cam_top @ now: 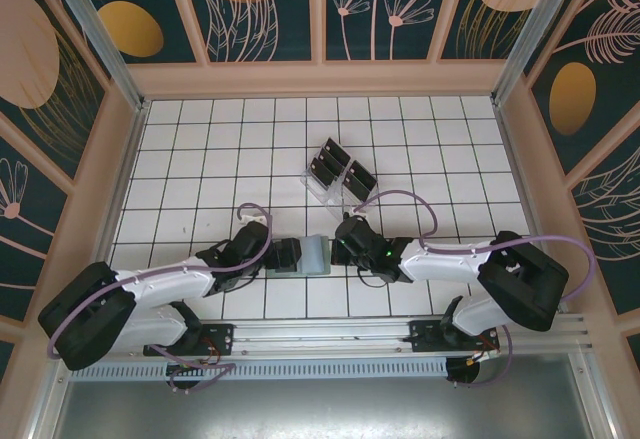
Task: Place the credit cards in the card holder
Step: Rotate the card holder at the bottom-center of the table, then close the card holder at the center of the table.
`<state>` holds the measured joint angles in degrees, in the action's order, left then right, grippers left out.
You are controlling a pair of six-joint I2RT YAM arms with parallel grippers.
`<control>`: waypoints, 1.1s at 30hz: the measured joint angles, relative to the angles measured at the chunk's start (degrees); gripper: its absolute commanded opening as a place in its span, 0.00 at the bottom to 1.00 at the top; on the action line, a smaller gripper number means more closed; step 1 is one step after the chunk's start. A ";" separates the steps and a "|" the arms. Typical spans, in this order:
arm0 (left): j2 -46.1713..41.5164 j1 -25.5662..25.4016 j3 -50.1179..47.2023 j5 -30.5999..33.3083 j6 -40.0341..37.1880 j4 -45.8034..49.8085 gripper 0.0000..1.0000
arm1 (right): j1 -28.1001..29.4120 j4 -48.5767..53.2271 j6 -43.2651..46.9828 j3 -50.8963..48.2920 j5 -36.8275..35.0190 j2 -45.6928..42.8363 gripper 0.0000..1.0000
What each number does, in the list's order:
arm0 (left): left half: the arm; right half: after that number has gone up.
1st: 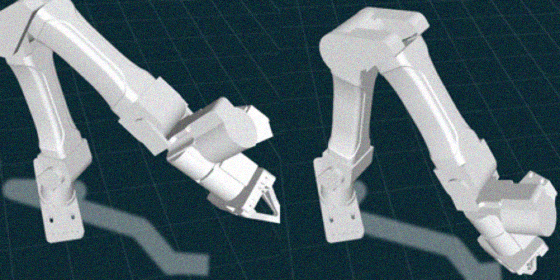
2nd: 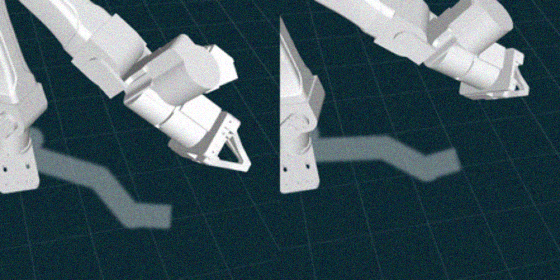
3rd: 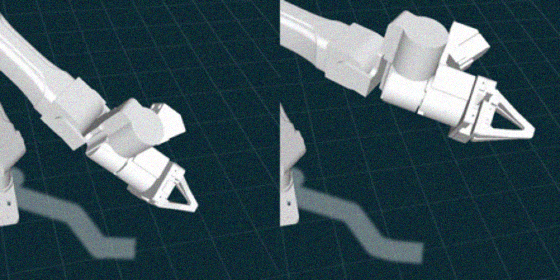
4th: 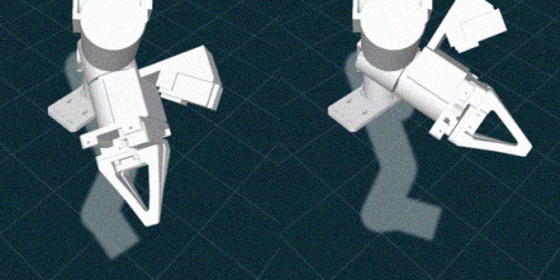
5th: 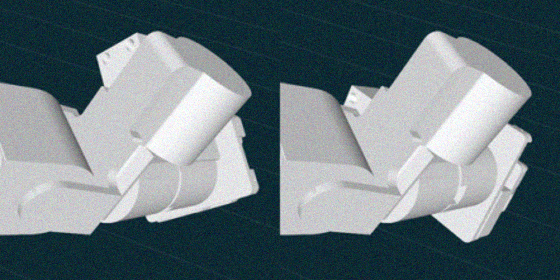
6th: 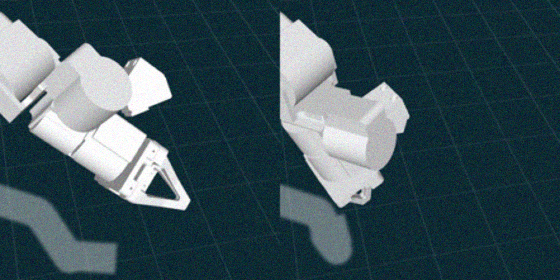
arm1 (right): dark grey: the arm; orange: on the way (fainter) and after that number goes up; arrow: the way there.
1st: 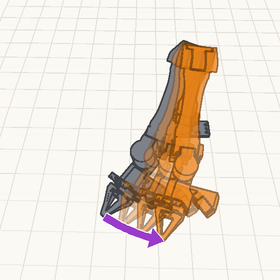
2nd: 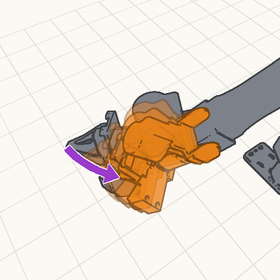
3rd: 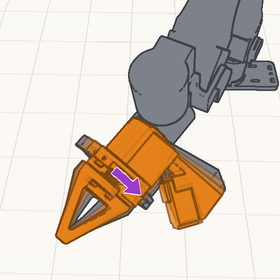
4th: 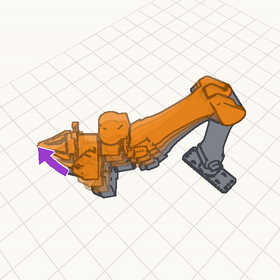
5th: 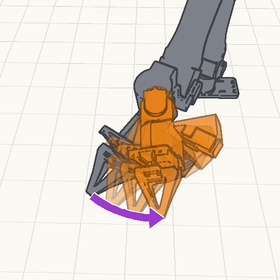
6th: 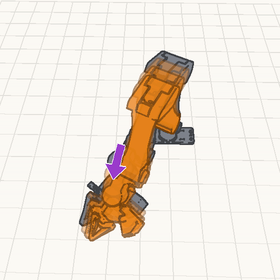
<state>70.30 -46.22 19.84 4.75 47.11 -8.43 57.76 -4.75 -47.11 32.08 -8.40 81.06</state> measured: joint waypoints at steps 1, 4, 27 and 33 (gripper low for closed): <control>0.11 0.00 0.09 0.00 -0.11 0.00 0.98 | 0.00 -0.20 0.00 0.00 0.11 0.09 0.00; 0.48 0.00 0.33 0.02 -0.35 0.02 0.99 | 0.00 -0.79 -0.02 0.00 0.55 0.48 0.00; -6.84 -1.95 1.97 -2.64 1.22 -0.59 0.98 | 0.00 -2.78 -0.22 0.00 1.01 2.27 0.00; -4.24 -5.14 5.05 -3.61 2.49 -3.65 0.98 | -0.02 -2.82 -0.22 0.00 1.18 2.25 0.00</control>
<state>66.06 -51.35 24.88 1.15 49.60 -12.08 57.74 -7.57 -47.33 32.08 -7.22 83.31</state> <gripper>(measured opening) 0.985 0.045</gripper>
